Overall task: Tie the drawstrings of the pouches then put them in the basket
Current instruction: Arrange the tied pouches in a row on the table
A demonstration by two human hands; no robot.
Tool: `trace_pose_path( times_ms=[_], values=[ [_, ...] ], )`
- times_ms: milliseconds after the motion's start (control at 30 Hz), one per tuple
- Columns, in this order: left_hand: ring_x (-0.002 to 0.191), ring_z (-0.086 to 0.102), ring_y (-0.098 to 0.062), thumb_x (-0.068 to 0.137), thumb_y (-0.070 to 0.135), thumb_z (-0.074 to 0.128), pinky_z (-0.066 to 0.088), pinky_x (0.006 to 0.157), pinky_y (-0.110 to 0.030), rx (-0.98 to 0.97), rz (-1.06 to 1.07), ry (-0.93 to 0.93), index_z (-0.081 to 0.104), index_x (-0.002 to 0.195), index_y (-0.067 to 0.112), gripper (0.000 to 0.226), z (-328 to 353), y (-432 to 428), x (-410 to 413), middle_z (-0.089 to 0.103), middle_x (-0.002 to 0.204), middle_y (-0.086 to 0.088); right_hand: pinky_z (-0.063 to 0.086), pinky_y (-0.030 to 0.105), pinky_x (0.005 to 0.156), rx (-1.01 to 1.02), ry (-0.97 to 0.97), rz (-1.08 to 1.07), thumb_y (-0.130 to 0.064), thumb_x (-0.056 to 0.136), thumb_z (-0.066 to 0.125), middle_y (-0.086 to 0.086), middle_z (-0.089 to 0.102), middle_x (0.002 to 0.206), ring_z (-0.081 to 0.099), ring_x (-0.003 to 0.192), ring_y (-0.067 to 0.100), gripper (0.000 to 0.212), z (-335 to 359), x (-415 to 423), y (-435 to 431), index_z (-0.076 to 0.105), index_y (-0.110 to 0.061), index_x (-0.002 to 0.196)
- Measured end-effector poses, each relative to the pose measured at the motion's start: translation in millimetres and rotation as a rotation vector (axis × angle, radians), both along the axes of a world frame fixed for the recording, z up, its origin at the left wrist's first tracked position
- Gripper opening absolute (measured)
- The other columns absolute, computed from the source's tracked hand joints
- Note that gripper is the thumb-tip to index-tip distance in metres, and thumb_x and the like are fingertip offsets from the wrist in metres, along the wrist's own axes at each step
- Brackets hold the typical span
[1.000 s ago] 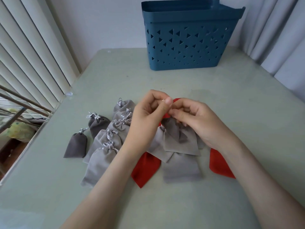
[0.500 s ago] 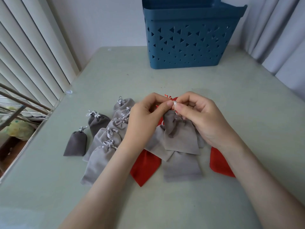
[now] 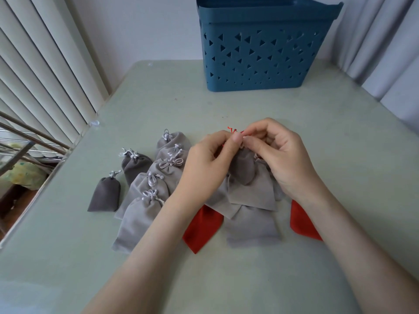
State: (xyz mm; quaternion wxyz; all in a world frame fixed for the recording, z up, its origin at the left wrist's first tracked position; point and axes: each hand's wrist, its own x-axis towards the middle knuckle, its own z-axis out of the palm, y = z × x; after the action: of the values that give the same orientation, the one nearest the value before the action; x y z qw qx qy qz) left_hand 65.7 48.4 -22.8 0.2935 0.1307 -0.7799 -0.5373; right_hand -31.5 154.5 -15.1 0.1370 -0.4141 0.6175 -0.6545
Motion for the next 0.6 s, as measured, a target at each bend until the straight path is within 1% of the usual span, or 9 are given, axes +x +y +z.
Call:
trace_pose_path(
  times_ms=[67, 100, 200, 333, 367, 433, 500, 567, 600],
  values=[
    [0.068, 0.054, -0.006, 0.084, 0.036, 0.057, 0.043, 0.066, -0.024, 0.015, -0.03, -0.008, 0.062, 0.074, 0.029, 0.013, 0.1, 0.9, -0.1, 0.062, 0.068, 0.012, 0.047, 0.018, 0.07, -0.008, -0.001, -0.015, -0.008, 0.085, 0.064, -0.011, 0.064, 0.075, 0.057, 0.074, 0.006, 0.013, 0.0, -0.1, -0.8, 0.064, -0.021, 0.083],
    [0.068, 0.053, -0.006, 0.083, 0.032, 0.061, 0.043, 0.068, -0.024, 0.023, -0.043, -0.026, 0.062, 0.073, 0.029, 0.01, -0.3, 0.2, -0.7, 0.062, 0.069, 0.011, 0.046, 0.018, 0.07, 0.0, 0.01, -0.021, -0.009, 0.084, 0.064, -0.012, 0.063, 0.075, 0.056, 0.074, 0.006, 0.012, -0.8, 0.0, -1.0, 0.064, -0.021, 0.082],
    [0.067, 0.05, -0.01, 0.085, 0.018, 0.067, 0.04, 0.067, -0.029, 0.038, -0.081, -0.086, 0.06, 0.069, 0.025, 0.018, -2.1, -4.9, -1.7, 0.06, 0.067, -0.002, 0.044, 0.018, 0.074, 0.05, 0.075, -0.014, -0.004, 0.086, 0.061, -0.013, 0.063, 0.076, 0.055, 0.075, 0.005, 0.014, -3.0, 0.8, -0.6, 0.064, -0.017, 0.082],
    [0.065, 0.049, -0.012, 0.085, 0.019, 0.069, 0.039, 0.063, -0.027, -0.032, -0.105, -0.133, 0.061, 0.07, 0.018, 0.017, -2.6, -4.5, -1.9, 0.063, 0.071, -0.016, 0.041, 0.014, 0.07, 0.043, 0.106, -0.008, -0.005, 0.094, 0.049, -0.016, 0.059, 0.073, 0.053, 0.071, 0.0, 0.018, 2.0, 1.8, 0.4, 0.061, -0.017, 0.09],
    [0.064, 0.048, -0.011, 0.086, 0.019, 0.068, 0.039, 0.063, -0.027, -0.01, -0.095, -0.115, 0.061, 0.07, 0.017, 0.017, -2.8, -2.9, -2.6, 0.062, 0.07, -0.016, 0.04, 0.012, 0.067, 0.025, 0.112, -0.014, -0.008, 0.096, 0.046, -0.015, 0.056, 0.07, 0.05, 0.068, -0.001, 0.018, 4.4, 0.8, 1.7, 0.061, -0.018, 0.094],
    [0.063, 0.048, -0.009, 0.089, 0.015, 0.063, 0.039, 0.061, -0.024, 0.149, -0.056, -0.031, 0.061, 0.073, 0.015, 0.017, 0.4, -2.3, -2.8, 0.058, 0.064, -0.005, 0.037, 0.01, 0.065, 0.008, 0.096, -0.019, -0.016, 0.097, 0.043, -0.009, 0.05, 0.067, 0.046, 0.064, -0.001, 0.017, 7.7, -1.8, 5.5, 0.059, -0.017, 0.102],
    [0.068, 0.052, -0.008, 0.092, 0.01, 0.058, 0.043, 0.067, -0.022, 0.314, -0.02, 0.06, 0.062, 0.078, 0.011, 0.014, 4.4, -4.0, -1.9, 0.06, 0.071, 0.002, 0.039, 0.016, 0.067, 0.083, 0.092, -0.028, -0.023, 0.095, 0.045, 0.002, 0.048, 0.068, 0.048, 0.065, 0.008, 0.019, 6.4, -4.7, 8.1, 0.059, -0.02, 0.107],
    [0.08, 0.058, -0.012, 0.094, 0.012, 0.054, 0.046, 0.076, -0.027, 0.354, -0.015, 0.08, 0.065, 0.085, 0.008, 0.015, 6.0, -4.4, -0.8, 0.064, 0.082, -0.003, 0.045, 0.03, 0.073, 0.21, 0.136, -0.035, -0.023, 0.094, 0.051, 0.008, 0.056, 0.075, 0.056, 0.075, 0.025, 0.018, 2.7, -7.0, 7.3, 0.062, -0.024, 0.108],
    [0.083, 0.059, -0.013, 0.095, 0.013, 0.053, 0.047, 0.077, -0.026, 0.356, -0.023, 0.075, 0.067, 0.086, 0.008, 0.016, 6.6, -3.2, -0.3, 0.066, 0.085, -0.004, 0.047, 0.034, 0.077, 0.26, 0.158, -0.03, -0.02, 0.095, 0.052, 0.007, 0.062, 0.08, 0.06, 0.082, 0.026, 0.017, 1.3, -7.4, 6.4, 0.065, -0.022, 0.107]
  ],
)
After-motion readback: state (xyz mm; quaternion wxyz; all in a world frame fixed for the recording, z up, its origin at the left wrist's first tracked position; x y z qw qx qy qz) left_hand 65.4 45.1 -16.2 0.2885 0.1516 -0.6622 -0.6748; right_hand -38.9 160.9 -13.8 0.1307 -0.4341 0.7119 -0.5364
